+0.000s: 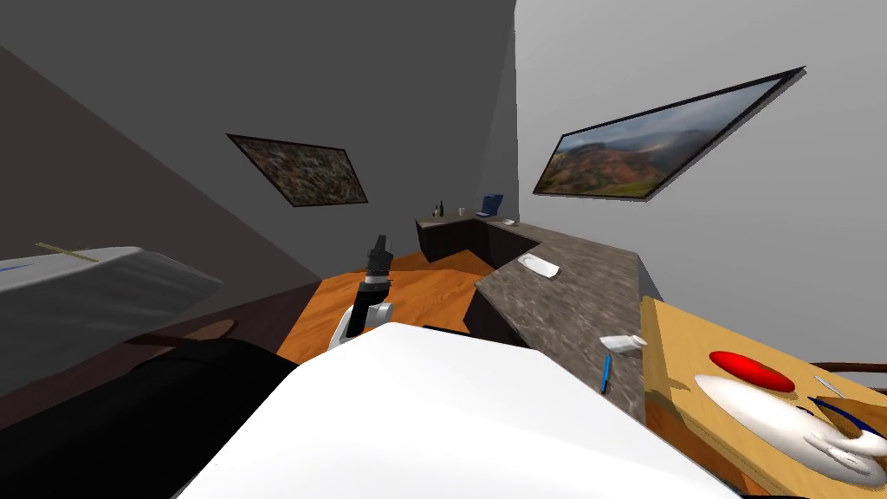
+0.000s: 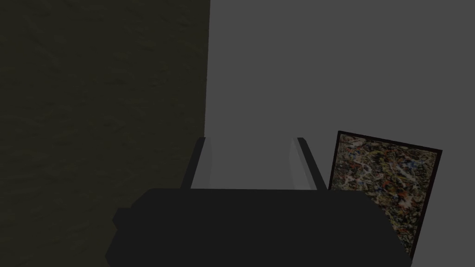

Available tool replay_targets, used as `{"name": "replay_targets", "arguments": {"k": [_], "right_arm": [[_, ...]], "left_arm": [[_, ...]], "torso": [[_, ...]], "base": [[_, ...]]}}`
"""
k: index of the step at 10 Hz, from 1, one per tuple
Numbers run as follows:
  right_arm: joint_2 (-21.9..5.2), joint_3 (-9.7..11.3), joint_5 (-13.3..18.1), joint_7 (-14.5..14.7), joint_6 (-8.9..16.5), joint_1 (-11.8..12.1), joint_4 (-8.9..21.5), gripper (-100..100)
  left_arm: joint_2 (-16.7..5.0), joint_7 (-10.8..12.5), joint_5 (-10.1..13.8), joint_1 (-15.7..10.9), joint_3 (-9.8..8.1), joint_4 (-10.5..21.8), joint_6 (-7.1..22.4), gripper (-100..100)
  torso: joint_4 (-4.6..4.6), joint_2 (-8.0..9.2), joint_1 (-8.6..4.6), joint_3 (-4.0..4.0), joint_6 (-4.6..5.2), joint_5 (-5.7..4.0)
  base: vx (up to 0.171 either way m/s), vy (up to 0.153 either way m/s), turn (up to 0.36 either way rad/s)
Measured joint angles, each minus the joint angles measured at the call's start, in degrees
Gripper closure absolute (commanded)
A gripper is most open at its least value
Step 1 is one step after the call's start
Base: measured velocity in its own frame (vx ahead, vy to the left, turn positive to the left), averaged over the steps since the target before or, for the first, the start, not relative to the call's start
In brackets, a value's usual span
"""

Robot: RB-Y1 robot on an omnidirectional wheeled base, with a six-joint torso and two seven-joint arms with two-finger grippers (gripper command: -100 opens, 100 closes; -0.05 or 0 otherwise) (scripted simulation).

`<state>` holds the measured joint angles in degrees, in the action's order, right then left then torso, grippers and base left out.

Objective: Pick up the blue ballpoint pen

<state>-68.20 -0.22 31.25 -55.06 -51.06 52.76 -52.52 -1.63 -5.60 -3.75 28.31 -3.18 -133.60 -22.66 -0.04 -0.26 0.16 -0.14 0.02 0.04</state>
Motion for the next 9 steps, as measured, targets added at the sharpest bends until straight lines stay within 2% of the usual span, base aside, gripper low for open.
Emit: {"name": "replay_targets", "arguments": {"k": [2, 4, 5, 6, 7, 9], "right_arm": [[-2.6, 0.7, 1.4, -1.9, -0.2, 0.6, 2.3, -100], [-5.0, 2.7, 3.4, -3.2, -2.1, -1.3, 7.8, -100], [-5.7, 2.7, 3.6, -3.8, -1.8, -0.4, 7.2, -100], [-6.9, 3.4, 4.5, -4.5, -1.8, -0.1, 8.4, -100], [-8.3, 4.1, 5.3, -5.7, -1.2, 0.7, 8.1, -100], [-9.9, 6.0, 7.0, -7.2, -1.5, -0.3, 10.2, -100]], "left_arm": [[0.0, 0.0, 0.0, 0.0, 0.0, 0.0, 0.0, 0], [0.0, 0.0, 0.0, 0.0, 0.0, 0.0, 0.0, 0], [0.0, 0.0, 0.0, 0.0, 0.0, 0.0, 0.0, 0], [0.0, 0.0, 0.0, 0.0, 0.0, 0.0, 0.0, 0], [0.0, 0.0, 0.0, 0.0, 0.0, 0.0, 0.0, 0], [0.0, 0.0, 0.0, 0.0, 0.0, 0.0, 0.0, 0]], "torso": [[-0.02, -0.06, 0.05, -0.04, 0.06, 0.01], [-0.05, -0.21, 0.11, -0.13, -0.01, 0.02], [-0.04, -0.13, 0.11, -0.08, 0.06, 0.02], [-0.06, -0.29, 0.11, -0.17, -0.03, 0.03], [-0.09, -0.38, 0.15, -0.23, 0.0, 0.03], [-0.12, -0.48, 0.32, -0.29, 0.01, 0.07]], "base": [[0.094, 0.047, 0.099], [0.117, 0.058, 0.156], [0.155, 0.058, 0.263], [0.175, 0.066, 0.256], [0.181, 0.096, 0.147], [0.149, 0.073, 0.086]]}}
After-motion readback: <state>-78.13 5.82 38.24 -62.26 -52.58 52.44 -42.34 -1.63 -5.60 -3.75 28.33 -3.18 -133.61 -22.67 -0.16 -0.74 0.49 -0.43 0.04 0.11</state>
